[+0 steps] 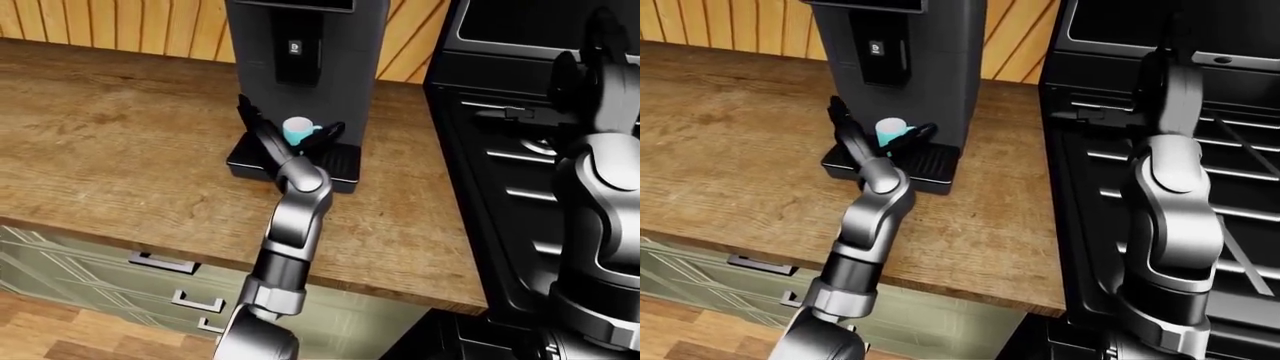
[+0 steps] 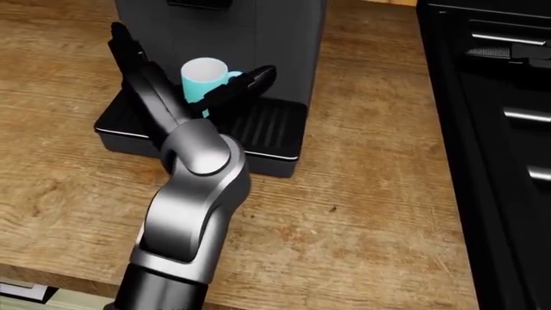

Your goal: Pick the mug from under the coffee machine dispenser and place it on the counter.

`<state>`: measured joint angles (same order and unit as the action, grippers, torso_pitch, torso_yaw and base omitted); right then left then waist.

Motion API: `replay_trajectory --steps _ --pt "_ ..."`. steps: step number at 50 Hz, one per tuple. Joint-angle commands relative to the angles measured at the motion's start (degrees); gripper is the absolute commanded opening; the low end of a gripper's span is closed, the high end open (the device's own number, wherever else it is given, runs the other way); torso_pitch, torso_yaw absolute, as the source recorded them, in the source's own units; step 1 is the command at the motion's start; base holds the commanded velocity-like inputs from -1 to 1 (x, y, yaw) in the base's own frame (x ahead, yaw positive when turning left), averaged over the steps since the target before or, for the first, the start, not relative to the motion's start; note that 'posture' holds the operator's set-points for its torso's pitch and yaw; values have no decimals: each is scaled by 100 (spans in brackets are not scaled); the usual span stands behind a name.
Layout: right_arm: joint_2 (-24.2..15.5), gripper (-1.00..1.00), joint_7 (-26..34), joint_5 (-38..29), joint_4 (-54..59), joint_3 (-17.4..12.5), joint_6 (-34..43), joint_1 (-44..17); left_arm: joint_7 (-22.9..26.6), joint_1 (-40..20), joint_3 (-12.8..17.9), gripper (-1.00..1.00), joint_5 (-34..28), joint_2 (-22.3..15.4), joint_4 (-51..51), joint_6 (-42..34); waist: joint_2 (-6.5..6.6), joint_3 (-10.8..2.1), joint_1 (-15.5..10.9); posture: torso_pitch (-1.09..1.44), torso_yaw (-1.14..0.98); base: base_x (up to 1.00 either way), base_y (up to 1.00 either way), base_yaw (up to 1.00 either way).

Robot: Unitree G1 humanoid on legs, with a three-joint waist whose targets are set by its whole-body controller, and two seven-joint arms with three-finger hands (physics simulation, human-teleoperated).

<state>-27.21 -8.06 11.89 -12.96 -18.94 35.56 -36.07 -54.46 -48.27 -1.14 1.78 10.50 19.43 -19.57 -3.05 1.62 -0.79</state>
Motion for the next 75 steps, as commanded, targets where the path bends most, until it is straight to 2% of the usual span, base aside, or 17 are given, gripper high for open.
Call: replay_trajectory --steps 1,4,6,9,28,31,33,34,43,61,75 --pt "-95 100 -9 -18 -167 -64 -174 -159 -10 -193 -72 58 -13 38 -155 90 -37 -140 4 0 0 0 0 0" --pt "-104 100 -18 -7 -164 -79 -171 -164 -26 -197 -102 48 -24 97 -77 155 -41 -140 7 0 0 0 0 0" --pt "-115 100 -17 0 -159 -84 -173 -167 -51 -214 -116 27 -36 131 12 208 -43 -138 3 0 0 0 0 0" --pt "-127 100 -21 15 -169 -87 -158 -173 -66 -195 -133 9 -42 169 68 250 -44 -137 -5 0 0 0 0 0" --pt "-207 100 -60 102 -173 -130 -133 -201 -17 136 -336 -25 -317 471 151 390 -61 -159 -14 0 0 0 0 0" --pt "-206 100 -68 101 -172 -132 -146 -193 1 152 -327 -56 -328 478 156 409 -65 -161 -15 0 0 0 0 0" --pt "-201 100 -69 102 -169 -129 -155 -184 -10 163 -329 -94 -337 494 143 412 -66 -163 -16 0 0 0 0 0" --pt "-201 100 -67 101 -167 -129 -162 -177 -12 168 -330 -100 -342 497 136 419 -67 -165 -17 0 0 0 0 0" --pt "-199 100 -60 90 -146 -126 -189 -164 55 254 -340 -100 -300 499 -118 311 -65 -168 -16 0 0 0 0 0" --pt "-207 100 -59 81 -179 -107 -113 -230 476 854 -508 -100 -360 447 -1822 -769 -30 -147 11 0 0 0 0 0" --pt "-191 100 -51 50 -178 -84 -114 -249 1461 1125 -619 -100 -813 142 -3175 -1843 -25 -89 7 0 0 0 0 0"
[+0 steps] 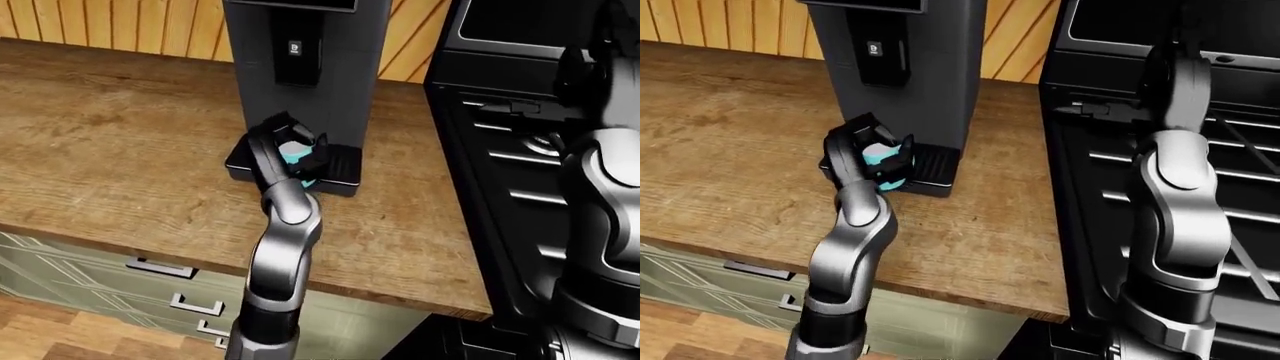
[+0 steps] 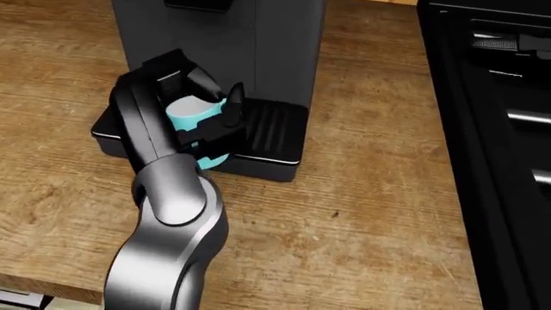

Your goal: Pick the mug from under the coffee machine dispenser and place it on the counter.

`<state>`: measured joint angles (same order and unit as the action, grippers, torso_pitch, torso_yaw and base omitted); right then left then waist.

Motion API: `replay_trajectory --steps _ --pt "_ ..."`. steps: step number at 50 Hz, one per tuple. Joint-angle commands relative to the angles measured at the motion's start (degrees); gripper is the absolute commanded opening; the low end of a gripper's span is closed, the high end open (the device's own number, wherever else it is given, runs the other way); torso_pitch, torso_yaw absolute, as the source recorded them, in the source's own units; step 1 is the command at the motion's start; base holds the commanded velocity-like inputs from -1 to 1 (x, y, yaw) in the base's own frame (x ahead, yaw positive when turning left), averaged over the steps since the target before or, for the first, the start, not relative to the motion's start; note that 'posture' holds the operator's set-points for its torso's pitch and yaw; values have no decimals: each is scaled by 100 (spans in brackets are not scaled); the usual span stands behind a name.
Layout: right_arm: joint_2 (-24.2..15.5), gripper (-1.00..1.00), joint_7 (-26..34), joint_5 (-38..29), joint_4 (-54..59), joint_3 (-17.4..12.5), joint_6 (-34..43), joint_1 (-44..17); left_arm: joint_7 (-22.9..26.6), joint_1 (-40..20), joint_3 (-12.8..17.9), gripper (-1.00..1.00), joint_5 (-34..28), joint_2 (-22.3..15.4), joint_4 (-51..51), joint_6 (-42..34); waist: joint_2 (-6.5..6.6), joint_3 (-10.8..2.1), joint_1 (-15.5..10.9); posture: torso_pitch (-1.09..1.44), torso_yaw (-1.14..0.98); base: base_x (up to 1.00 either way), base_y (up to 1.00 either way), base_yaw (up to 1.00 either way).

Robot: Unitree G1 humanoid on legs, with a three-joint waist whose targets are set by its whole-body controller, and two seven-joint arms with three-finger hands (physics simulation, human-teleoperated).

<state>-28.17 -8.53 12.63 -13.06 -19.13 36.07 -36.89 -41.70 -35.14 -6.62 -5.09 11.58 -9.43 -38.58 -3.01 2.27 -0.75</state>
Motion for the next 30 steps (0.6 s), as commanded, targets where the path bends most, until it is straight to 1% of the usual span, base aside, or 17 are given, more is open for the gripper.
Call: replay_trajectory --steps 1,5,7,8,11,12,14,18,19,21,25,29,30 --pt "-94 100 -3 -25 -171 -65 -164 -163 330 -173 -100 -100 -195 -25 -367 -2 -33 -153 0 0 0 0 0 0" --pt "-84 100 2 -37 -191 -65 -162 -144 874 -14 -68 -100 -344 -165 -702 -209 -35 -142 -12 0 0 0 0 0" --pt "-78 100 6 -41 -188 -63 -165 -143 1099 32 3 -100 -352 -216 -830 -328 -30 -139 -15 0 0 0 0 0" --pt "-75 100 8 -46 -188 -57 -167 -144 1380 42 -24 -100 -313 -299 -971 -477 -29 -138 -16 0 0 0 0 0" --pt "-75 100 17 -53 -192 -61 -166 -142 1746 62 12 -100 -317 -375 -1245 -654 -19 -140 -20 0 0 0 0 0" --pt "-73 100 21 -57 -196 -58 -166 -137 1930 78 64 -100 -227 -390 -1293 -743 -19 -137 -22 0 0 0 0 0" --pt "-75 100 26 -60 -204 -60 -158 -139 2063 98 63 -100 -257 -452 -1396 -764 -20 -131 -28 0 0 0 0 0" --pt "-67 100 26 -69 -221 -54 -144 -137 2417 83 213 -100 -106 -545 -1596 -889 -14 -133 -32 0 0 0 0 0" --pt "-66 100 28 -73 -219 -53 -141 -141 2589 93 265 -100 21 -596 -1669 -863 -13 -132 -33 0 0 0 0 0" --pt "-76 100 31 -70 -226 -62 -122 -154 2783 132 420 -100 239 -696 -1840 -919 -7 -131 -32 0 0 0 0 0" --pt "-68 100 33 -78 -238 -51 -114 -152 2985 203 670 -100 540 -985 -2072 -995 15 -128 -26 0 0 0 0 0" --pt "-70 100 38 -87 -231 -45 -105 -173 3106 264 831 -100 747 -1226 -2167 -985 40 -129 -22 0 0 0 0 0" --pt "-73 100 36 -89 -224 -46 -102 -184 3181 289 910 -100 861 -1279 -2203 -956 47 -130 -21 0 0 0 0 0"
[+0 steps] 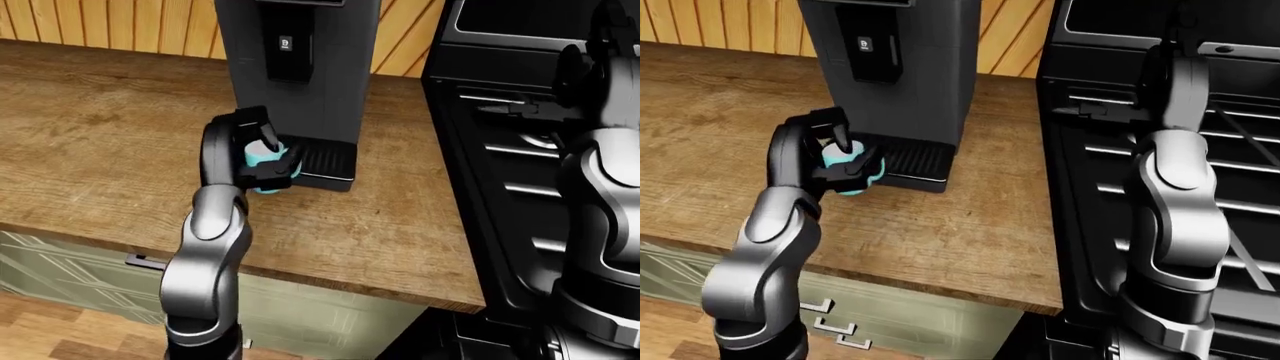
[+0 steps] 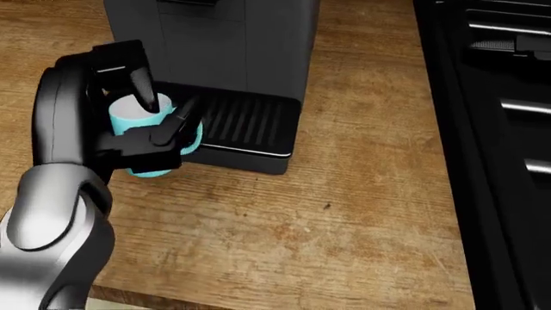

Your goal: Pick the mug from under the coffee machine dispenser and place it on the counter.

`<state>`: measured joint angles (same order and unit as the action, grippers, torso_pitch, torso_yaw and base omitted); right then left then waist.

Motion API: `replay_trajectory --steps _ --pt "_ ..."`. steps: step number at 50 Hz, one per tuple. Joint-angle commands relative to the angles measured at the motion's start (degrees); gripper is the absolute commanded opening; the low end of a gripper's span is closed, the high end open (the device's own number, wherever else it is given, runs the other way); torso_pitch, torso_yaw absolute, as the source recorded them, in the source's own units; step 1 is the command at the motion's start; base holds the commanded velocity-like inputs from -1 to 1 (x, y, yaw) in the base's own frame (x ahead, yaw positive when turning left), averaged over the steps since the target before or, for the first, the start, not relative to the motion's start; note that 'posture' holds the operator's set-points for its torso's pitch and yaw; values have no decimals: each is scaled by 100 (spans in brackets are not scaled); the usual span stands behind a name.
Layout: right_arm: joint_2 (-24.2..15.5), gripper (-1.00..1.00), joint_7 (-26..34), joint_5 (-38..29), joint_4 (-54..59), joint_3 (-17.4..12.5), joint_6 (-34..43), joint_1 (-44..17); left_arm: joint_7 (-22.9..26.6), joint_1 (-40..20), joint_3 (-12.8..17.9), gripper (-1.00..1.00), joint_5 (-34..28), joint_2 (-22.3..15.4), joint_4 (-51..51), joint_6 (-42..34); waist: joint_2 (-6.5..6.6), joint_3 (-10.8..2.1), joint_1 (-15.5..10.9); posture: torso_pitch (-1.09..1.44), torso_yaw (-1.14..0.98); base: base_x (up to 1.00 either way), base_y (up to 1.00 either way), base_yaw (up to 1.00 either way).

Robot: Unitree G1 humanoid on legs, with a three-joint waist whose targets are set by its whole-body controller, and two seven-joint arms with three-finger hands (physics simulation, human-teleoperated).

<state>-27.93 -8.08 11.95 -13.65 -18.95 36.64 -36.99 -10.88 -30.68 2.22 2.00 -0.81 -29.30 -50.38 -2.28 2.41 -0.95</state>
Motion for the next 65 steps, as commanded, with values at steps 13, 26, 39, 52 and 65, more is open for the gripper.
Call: replay_trajectory --steps 13,26,39,52,65 --pt "-74 100 1 -42 -169 -39 -136 -199 823 136 635 -100 605 -953 282 822 51 -156 7 0 0 0 0 0" --pt "-33 100 31 -101 -87 -21 -245 -152 1449 425 1052 -100 401 -1421 359 1502 89 -157 26 0 0 0 0 0" --pt "-34 100 36 -108 -123 -30 -218 -148 1806 844 1023 -100 483 -1233 462 2291 86 -161 15 0 0 0 0 0" --pt "-72 100 41 -90 -117 -37 -177 -205 2050 1139 999 -100 562 -1146 709 3068 88 -157 4 0 0 0 0 0" --pt "-80 100 41 -81 -139 -38 -159 -197 2199 1407 906 -100 512 -980 973 3620 77 -166 -2 0 0 0 0 0"
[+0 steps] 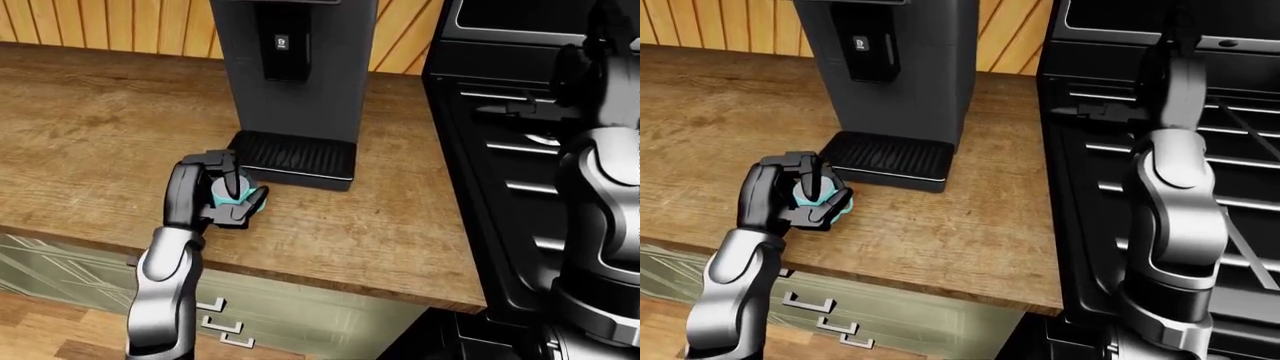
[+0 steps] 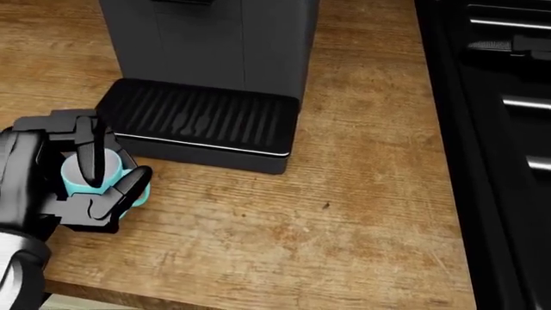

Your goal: Pick the mug from under the coffee machine dispenser and place it on the counter.

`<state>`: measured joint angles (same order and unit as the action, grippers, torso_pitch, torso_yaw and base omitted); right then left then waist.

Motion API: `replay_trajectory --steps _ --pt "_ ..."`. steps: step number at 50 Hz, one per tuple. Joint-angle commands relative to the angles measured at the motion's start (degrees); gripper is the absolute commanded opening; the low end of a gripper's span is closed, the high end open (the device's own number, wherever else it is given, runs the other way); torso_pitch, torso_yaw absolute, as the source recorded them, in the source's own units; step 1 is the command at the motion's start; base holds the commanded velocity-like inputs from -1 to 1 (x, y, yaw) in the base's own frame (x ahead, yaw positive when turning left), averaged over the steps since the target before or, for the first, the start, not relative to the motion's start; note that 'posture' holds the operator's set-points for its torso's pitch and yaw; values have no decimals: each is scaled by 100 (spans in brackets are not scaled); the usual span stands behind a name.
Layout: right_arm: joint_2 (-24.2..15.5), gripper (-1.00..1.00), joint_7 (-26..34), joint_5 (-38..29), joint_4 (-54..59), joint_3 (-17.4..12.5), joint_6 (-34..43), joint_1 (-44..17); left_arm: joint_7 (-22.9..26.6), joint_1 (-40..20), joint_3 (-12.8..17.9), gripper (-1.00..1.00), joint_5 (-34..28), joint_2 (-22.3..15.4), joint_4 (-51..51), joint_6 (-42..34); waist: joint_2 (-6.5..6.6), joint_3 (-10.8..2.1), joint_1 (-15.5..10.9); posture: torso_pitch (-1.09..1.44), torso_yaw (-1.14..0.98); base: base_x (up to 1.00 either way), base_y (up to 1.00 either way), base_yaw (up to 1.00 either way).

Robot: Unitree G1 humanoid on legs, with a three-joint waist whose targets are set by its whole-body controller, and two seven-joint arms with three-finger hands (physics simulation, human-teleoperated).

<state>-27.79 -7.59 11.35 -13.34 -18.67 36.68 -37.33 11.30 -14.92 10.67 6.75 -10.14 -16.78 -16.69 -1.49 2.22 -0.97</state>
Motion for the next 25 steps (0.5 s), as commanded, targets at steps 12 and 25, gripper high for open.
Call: replay_trajectory --steps 12,25 --pt "-84 100 4 -40 -177 -60 -171 -149 -31 -202 101 -1 89 -80 -305 267 3 -152 0 0 0 0 0 0" --pt "-92 100 10 -44 -197 -68 -145 -160 18 -165 94 46 110 -83 -392 193 15 -153 1 0 0 0 0 0"
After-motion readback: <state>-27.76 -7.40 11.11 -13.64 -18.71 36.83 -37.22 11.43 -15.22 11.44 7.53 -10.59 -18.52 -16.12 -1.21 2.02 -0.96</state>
